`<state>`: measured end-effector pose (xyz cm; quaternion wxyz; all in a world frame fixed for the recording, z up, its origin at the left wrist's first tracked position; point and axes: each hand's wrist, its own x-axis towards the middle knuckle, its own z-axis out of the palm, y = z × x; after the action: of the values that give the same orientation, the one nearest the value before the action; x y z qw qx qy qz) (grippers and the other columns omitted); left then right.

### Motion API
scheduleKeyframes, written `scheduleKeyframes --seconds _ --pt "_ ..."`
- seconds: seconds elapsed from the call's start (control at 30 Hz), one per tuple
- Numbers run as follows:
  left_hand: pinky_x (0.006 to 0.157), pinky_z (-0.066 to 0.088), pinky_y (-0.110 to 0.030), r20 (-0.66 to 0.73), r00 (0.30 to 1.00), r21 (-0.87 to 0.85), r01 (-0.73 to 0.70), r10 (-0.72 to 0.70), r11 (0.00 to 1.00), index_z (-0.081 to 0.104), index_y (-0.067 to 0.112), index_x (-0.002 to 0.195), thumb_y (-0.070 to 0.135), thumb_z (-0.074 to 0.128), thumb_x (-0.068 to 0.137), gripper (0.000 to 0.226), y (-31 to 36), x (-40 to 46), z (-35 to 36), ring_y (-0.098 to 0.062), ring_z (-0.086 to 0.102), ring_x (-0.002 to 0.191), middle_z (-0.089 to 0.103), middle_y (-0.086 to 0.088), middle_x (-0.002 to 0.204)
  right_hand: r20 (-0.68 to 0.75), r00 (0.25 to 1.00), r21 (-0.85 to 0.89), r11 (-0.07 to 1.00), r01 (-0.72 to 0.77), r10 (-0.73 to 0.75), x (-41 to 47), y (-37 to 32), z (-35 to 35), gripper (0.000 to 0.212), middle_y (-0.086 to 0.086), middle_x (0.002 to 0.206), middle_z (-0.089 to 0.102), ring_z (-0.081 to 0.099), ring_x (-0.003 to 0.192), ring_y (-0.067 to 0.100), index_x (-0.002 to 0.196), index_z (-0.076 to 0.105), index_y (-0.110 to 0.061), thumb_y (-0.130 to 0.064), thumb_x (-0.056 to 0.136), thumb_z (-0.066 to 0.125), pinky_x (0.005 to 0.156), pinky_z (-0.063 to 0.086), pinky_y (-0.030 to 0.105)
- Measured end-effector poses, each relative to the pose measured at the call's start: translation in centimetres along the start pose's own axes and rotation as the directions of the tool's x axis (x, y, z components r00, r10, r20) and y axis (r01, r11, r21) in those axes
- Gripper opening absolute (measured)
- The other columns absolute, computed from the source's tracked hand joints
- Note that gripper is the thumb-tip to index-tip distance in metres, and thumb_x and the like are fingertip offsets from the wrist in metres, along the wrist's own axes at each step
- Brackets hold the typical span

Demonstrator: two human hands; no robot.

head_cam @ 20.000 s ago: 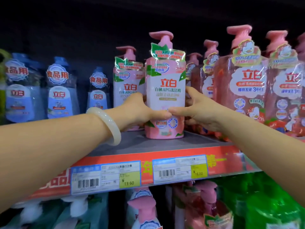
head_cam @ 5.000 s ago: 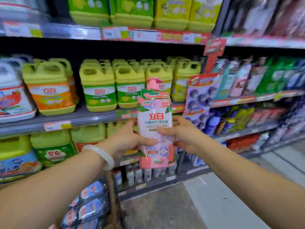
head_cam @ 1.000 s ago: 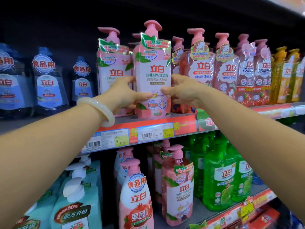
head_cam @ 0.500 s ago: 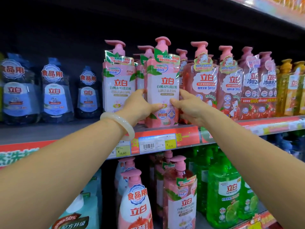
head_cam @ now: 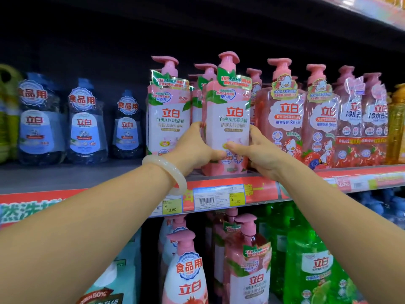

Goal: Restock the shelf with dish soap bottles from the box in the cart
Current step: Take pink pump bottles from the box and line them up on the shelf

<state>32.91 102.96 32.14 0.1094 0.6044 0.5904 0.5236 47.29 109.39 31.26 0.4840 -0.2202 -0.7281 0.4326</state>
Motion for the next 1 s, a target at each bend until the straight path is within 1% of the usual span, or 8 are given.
scheduleKeyframes --seconds 0.13,0.3,0.47,0.53,0.6,0.7,0.87,1.0 --pt "0.09 0.053 -0.042 -0.009 1.0 0.013 -0.003 0.004 1.0 0.032 0.02 0.139 0.018 0.085 0.065 0.091 -0.2 0.1 0.1 -0.026 0.064 0.103 0.062 -0.008 0.121 0.005 1.0 0.013 1.0 0.018 -0.018 0.1 0.4 -0.1 0.06 0.001 0.119 0.062 0.062 0.103 0.013 0.135 0.036 -0.013 -0.001 0.084 0.064 0.087 0.051 0.023" --pt "0.095 0.05 -0.037 -0.024 1.0 0.049 0.003 -0.002 0.999 0.028 0.02 0.143 0.02 0.083 0.069 0.093 0.0 -0.2 0.0 -0.023 0.061 0.108 0.058 -0.005 0.125 0.002 1.0 -0.045 0.999 0.01 -0.009 0.4 0.7 -0.3 0.063 0.001 0.122 0.062 0.06 0.114 0.021 0.138 0.035 -0.016 -0.007 0.084 0.066 0.097 0.049 0.039" --pt "0.085 0.037 -0.023 0.086 0.996 0.267 0.005 -0.029 0.964 0.026 0.012 0.143 0.026 0.077 0.077 0.085 1.4 -1.5 -1.3 -0.017 0.048 0.117 0.045 -0.003 0.139 -0.031 0.995 -0.239 0.966 -0.095 0.09 -0.5 -1.3 -0.3 0.04 -0.007 0.102 0.063 0.061 0.088 0.006 0.12 0.046 -0.018 -0.013 0.086 0.067 0.061 0.047 0.014" --pt "0.086 0.038 -0.025 0.113 0.993 0.403 -0.021 -0.027 0.915 0.03 0.01 0.14 0.032 0.075 0.078 0.08 1.7 -2.7 -2.4 -0.022 0.049 0.12 0.046 -0.006 0.139 -0.112 0.991 -0.527 0.841 -0.122 0.074 -1.2 -2.7 0.0 0.047 0.003 0.113 0.062 0.061 0.09 0.017 0.122 0.046 -0.012 -0.024 0.083 0.07 0.059 0.044 0.024" --pt "0.091 0.041 -0.03 0.13 0.991 0.513 -0.06 -0.009 0.856 0.037 0.01 0.137 0.034 0.072 0.08 0.071 1.5 -4.3 -3.9 -0.025 0.05 0.118 0.05 -0.008 0.134 -0.141 0.99 -0.821 0.557 -0.124 0.013 -2.4 -4.3 1.4 0.06 0.013 0.124 0.056 0.056 0.099 0.029 0.133 0.038 -0.007 -0.029 0.085 0.067 0.072 0.045 0.032" --pt "0.091 0.045 -0.033 0.094 0.994 0.646 -0.099 0.05 0.757 0.048 0.009 0.127 0.032 0.068 0.082 0.054 0.6 -7.5 -6.8 -0.028 0.052 0.115 0.056 -0.009 0.126 -0.04 0.996 -0.963 0.268 -0.017 -0.083 -5.0 -6.5 6.5 0.054 0.016 0.129 0.047 0.05 0.116 0.035 0.132 0.041 -0.008 -0.031 0.087 0.063 0.092 0.044 0.04" --pt "0.079 0.043 -0.037 0.063 0.997 0.8 -0.07 0.032 0.596 0.05 0.009 0.114 0.037 0.063 0.084 0.043 -1.9 -15.2 -14.3 -0.033 0.055 0.106 0.058 -0.014 0.114 0.313 0.95 -0.912 0.278 0.3 0.001 -8.8 -7.3 18.7 0.049 0.016 0.127 0.044 0.046 0.119 0.035 0.131 0.04 -0.01 -0.024 0.088 0.06 0.095 0.043 0.041" --pt "0.09 0.041 -0.039 -0.008 0.99 0.917 0.062 -0.138 0.394 0.048 0.009 0.119 0.036 0.065 0.082 0.049 -4.6 -25.1 -23.1 -0.033 0.052 0.115 0.056 -0.014 0.122 0.53 0.848 -0.803 0.311 0.508 -0.014 -13.8 -8.7 30.3 0.044 0.018 0.126 0.051 0.05 0.116 0.035 0.121 0.046 -0.008 -0.027 0.085 0.062 0.093 0.045 0.041"
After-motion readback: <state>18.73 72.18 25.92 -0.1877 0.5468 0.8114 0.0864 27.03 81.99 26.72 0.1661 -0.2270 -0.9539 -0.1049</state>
